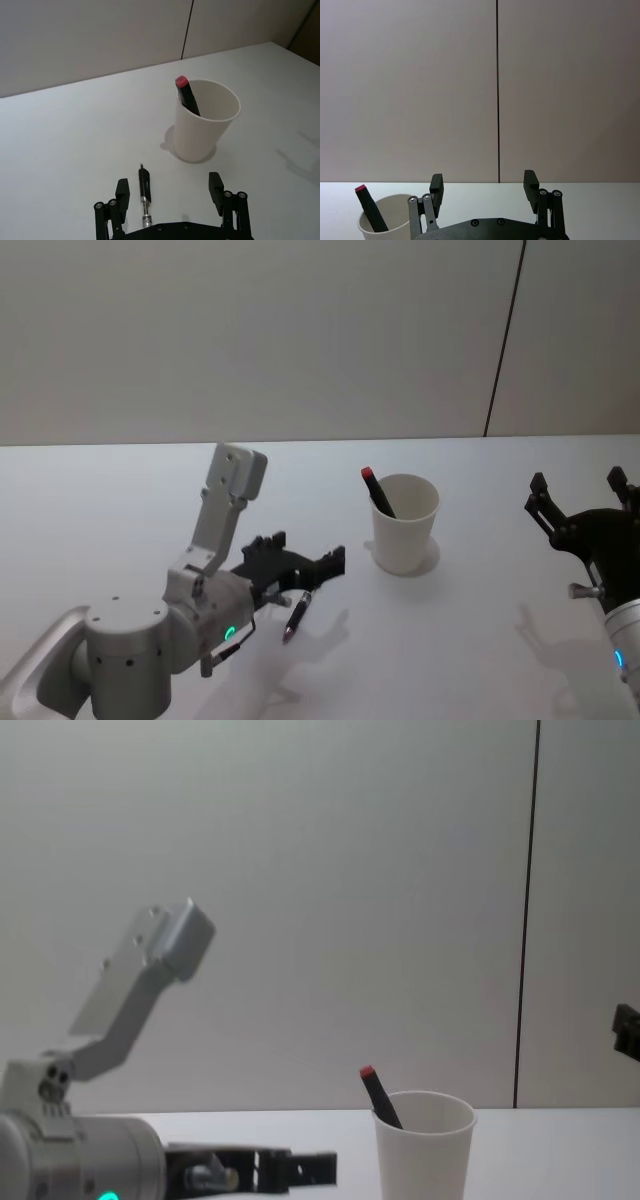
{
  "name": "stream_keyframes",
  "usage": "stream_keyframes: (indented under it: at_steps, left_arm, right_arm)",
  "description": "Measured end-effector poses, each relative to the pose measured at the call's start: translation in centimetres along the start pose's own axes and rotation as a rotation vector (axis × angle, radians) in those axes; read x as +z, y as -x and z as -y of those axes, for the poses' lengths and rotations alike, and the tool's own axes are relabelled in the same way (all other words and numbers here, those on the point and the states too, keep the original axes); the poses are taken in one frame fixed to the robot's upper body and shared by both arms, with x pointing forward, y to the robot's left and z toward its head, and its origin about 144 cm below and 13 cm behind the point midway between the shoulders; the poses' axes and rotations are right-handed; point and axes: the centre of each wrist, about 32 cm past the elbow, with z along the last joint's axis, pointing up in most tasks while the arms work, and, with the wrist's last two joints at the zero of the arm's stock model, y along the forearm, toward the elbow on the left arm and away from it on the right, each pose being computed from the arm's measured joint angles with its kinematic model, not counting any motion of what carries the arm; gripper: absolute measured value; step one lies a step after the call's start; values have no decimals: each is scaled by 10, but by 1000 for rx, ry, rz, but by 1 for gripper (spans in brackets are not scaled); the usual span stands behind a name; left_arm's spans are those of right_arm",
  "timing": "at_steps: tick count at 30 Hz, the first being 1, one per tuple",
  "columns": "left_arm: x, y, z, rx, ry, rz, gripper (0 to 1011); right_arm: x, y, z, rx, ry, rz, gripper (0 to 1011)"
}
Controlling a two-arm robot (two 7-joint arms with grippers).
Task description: Place the pen into the pen holder.
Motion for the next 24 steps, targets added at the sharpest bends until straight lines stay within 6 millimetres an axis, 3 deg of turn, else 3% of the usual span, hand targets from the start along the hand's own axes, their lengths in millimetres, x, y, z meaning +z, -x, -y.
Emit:
stream_keyframes:
  at_steps: [24]
  left_arm:
    - [-14, -1, 18, -11, -209, 32, 1008]
  right_arm:
    - [0, 0, 0, 0, 0, 0, 1002]
